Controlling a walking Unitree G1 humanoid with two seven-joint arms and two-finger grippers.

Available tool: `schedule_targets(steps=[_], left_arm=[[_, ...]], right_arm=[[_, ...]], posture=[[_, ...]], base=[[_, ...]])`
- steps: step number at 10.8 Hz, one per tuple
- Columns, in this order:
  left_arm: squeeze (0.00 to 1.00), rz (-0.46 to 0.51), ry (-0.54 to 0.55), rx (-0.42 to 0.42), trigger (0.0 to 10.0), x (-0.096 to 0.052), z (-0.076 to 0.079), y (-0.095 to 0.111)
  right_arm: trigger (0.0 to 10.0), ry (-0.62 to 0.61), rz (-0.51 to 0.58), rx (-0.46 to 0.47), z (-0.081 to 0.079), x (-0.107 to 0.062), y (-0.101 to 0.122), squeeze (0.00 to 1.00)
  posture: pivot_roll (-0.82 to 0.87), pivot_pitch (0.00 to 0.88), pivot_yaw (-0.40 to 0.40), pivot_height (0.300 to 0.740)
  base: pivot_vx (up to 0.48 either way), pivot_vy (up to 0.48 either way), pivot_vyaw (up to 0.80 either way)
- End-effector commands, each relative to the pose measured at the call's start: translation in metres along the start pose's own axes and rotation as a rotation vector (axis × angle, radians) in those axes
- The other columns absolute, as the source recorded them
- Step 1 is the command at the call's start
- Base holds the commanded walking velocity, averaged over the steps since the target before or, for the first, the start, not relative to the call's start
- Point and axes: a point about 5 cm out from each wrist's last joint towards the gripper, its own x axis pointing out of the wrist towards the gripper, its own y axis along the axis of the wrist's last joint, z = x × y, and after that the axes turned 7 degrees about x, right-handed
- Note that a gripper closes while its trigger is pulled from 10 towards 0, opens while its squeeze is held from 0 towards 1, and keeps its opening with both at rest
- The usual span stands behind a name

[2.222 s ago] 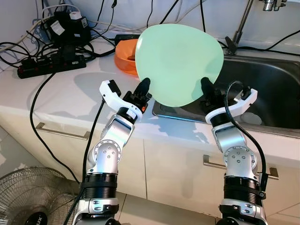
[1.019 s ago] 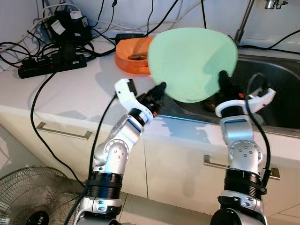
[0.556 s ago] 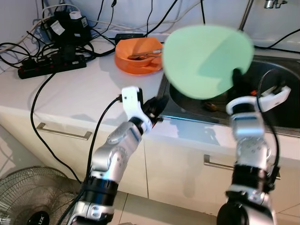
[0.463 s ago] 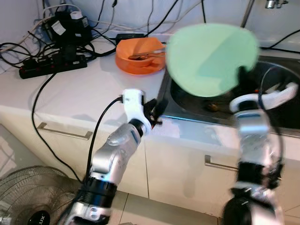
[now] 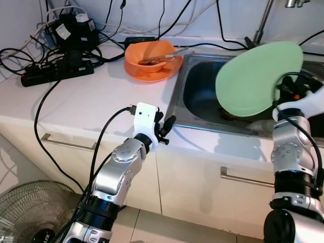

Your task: Kitchen organization

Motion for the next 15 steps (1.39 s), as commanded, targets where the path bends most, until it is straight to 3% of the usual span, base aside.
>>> schedule_targets(steps=[1, 2, 3, 8, 9, 10, 11, 12, 15], left_arm=[[0.0, 0.012, 0.0, 0.035, 10.0, -0.002, -0.001, 0.002], [0.0, 0.01, 0.001, 0.051, 10.0, -0.003, -0.002, 0.001], [0.0, 0.01, 0.002, 0.058, 10.0, -0.003, -0.002, 0.001], [0.0, 0.002, 0.014, 0.078, 10.0, -0.005, -0.001, -0.003], [0.0, -0.002, 0.014, 0.08, 10.0, -0.006, -0.001, -0.004], [0.0, -0.004, 0.014, 0.08, 10.0, -0.006, 0.0, -0.006], [0.0, -0.004, 0.016, 0.078, 10.0, -0.005, 0.0, -0.005], [0.0, -0.004, 0.018, 0.078, 10.0, -0.005, 0.0, -0.005], [0.0, -0.013, 0.037, 0.081, 10.0, -0.006, -0.003, -0.009]], right_arm=[[10.0, 0.078, -0.007, -0.143, -0.015, 0.005, -0.003, 0.0], [10.0, 0.128, -0.075, -0.347, -0.018, 0.004, -0.019, 0.0], [10.0, 0.156, -0.13, -0.446, -0.017, 0.001, -0.034, 0.0], [10.0, 0.218, -0.24, -0.503, -0.021, -0.006, -0.069, 0.0], [10.0, 0.235, -0.255, -0.497, -0.023, -0.008, -0.074, 0.61], [10.0, 0.245, -0.268, -0.496, -0.025, -0.01, -0.079, 1.0], [10.0, 0.252, -0.271, -0.487, -0.028, -0.011, -0.082, 0.72], [10.0, 0.256, -0.27, -0.487, -0.028, -0.011, -0.083, 0.0], [10.0, 0.261, -0.242, -0.477, -0.031, -0.009, -0.079, 0.0]], posture=[[0.07, 0.0, 0.083, 0.74], [0.07, 0.0, 0.08, 0.74], [0.07, 0.0, 0.076, 0.74], [0.08, 0.0, 0.068, 0.74], [0.09, 0.0, 0.067, 0.74], [0.09, 0.0, 0.066, 0.74], [0.09, 0.0, 0.064, 0.74], [0.09, 0.0, 0.064, 0.74], [0.09, 0.0, 0.065, 0.74]], base=[[0.0, 0.0, 0.0], [0.0, 0.0, 0.0], [0.0, 0.0, 0.0], [0.0, 0.0, 0.0], [0.0, 0.0, 0.0], [0.0, 0.0, 0.0], [0.0, 0.0, 0.0], [0.0, 0.0, 0.0], [0.0, 0.0, 0.0]])
